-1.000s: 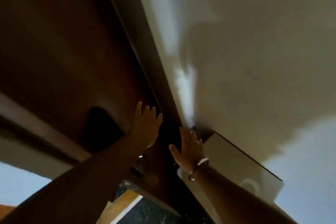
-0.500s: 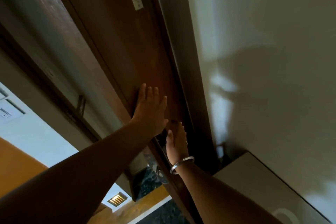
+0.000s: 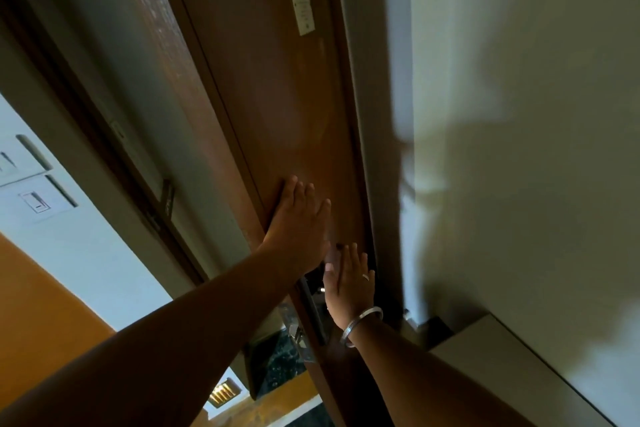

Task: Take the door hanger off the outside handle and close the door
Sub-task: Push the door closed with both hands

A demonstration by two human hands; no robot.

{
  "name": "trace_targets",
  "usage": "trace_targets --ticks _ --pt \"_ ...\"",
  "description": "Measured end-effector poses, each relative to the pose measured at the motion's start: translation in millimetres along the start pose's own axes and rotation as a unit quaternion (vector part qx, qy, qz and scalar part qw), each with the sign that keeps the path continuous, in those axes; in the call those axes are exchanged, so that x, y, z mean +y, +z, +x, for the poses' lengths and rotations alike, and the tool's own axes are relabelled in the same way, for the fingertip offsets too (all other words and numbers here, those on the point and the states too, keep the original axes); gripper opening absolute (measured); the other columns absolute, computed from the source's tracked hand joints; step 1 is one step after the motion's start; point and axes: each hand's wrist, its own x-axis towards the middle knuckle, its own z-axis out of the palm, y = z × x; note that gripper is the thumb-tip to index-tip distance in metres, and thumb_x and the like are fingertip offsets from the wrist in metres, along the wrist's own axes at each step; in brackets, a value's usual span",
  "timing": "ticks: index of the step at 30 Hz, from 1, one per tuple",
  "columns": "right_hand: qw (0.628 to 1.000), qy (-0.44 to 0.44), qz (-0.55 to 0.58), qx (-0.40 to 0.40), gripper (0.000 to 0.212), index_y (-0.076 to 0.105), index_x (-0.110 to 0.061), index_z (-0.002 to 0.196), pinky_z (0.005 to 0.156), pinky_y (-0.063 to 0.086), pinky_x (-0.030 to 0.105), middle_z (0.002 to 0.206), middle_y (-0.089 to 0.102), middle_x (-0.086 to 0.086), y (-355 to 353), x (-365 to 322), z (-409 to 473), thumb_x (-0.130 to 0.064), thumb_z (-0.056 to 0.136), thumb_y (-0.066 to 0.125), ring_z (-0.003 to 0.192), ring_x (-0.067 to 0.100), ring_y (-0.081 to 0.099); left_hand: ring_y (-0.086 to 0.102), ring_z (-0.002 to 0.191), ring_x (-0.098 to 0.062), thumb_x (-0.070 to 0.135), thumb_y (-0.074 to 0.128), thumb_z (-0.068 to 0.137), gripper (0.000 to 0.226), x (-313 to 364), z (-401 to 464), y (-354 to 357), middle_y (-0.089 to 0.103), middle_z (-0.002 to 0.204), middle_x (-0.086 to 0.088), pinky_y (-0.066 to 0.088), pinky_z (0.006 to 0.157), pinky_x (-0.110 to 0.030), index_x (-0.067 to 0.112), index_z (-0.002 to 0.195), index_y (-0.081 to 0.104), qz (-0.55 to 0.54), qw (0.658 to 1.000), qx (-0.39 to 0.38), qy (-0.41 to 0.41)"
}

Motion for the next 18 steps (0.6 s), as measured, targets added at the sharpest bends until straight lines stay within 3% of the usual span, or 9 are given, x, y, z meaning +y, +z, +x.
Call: trace_targets --ticks 4,9,11,15,18 --pt "0.996 -0.061 -0.063 -0.019 0.082 0.011 -0.019 0.154 0.118 0.001 0.046 0.164 0.005 0.003 23 -11 11 -0.063 0.085 0.009 0.15 0.025 -0.001 0.007 0.146 -0.047 0.058 0.029 0.097 0.077 -27 -9 29 0.008 0.159 -0.032 -0.004 0.118 -0.059 0.011 0.154 0.008 0.002 1.0 0.016 0.002" --pt "0.984 -0.128 -0.115 -0.045 0.089 -0.001 -0.025 0.153 0.117 -0.003 0.041 0.163 -0.002 -0.004 68 -22 22 -0.077 0.082 0.009 0.148 0.019 -0.007 0.003 0.147 -0.045 0.059 0.028 0.096 0.077 -66 -18 73 0.006 0.159 -0.03 -0.014 0.113 -0.059 0.012 0.154 0.01 0.011 0.999 0.034 -0.014" --pt "0.979 -0.146 -0.139 -0.039 0.09 0.0 -0.025 0.153 0.115 -0.002 0.04 0.163 0.001 -0.003 88 -31 30 -0.079 0.081 0.007 0.149 0.022 -0.002 -0.001 0.147 -0.046 0.061 0.027 0.096 0.077 -83 -19 93 0.0 0.16 -0.029 -0.019 0.109 -0.061 0.015 0.155 0.01 0.022 0.999 0.036 -0.029" --pt "0.966 -0.182 -0.173 -0.052 0.084 0.009 -0.024 0.153 0.116 0.01 0.049 0.162 0.013 0.003 117 -51 44 -0.074 0.086 0.014 0.148 0.03 0.012 -0.011 0.147 -0.044 0.062 0.026 0.095 0.076 -110 -22 126 -0.014 0.159 -0.027 -0.028 0.101 -0.064 0.018 0.154 0.01 0.036 0.997 0.041 -0.055" --pt "0.955 -0.211 -0.193 -0.078 0.083 0.003 -0.025 0.153 0.117 0.007 0.05 0.162 0.005 0.001 136 -63 59 -0.074 0.086 0.011 0.149 0.029 0.005 -0.014 0.147 -0.043 0.061 0.027 0.095 0.075 -131 -22 152 -0.019 0.159 -0.026 -0.032 0.098 -0.063 0.02 0.155 0.007 0.025 0.995 0.052 -0.085"
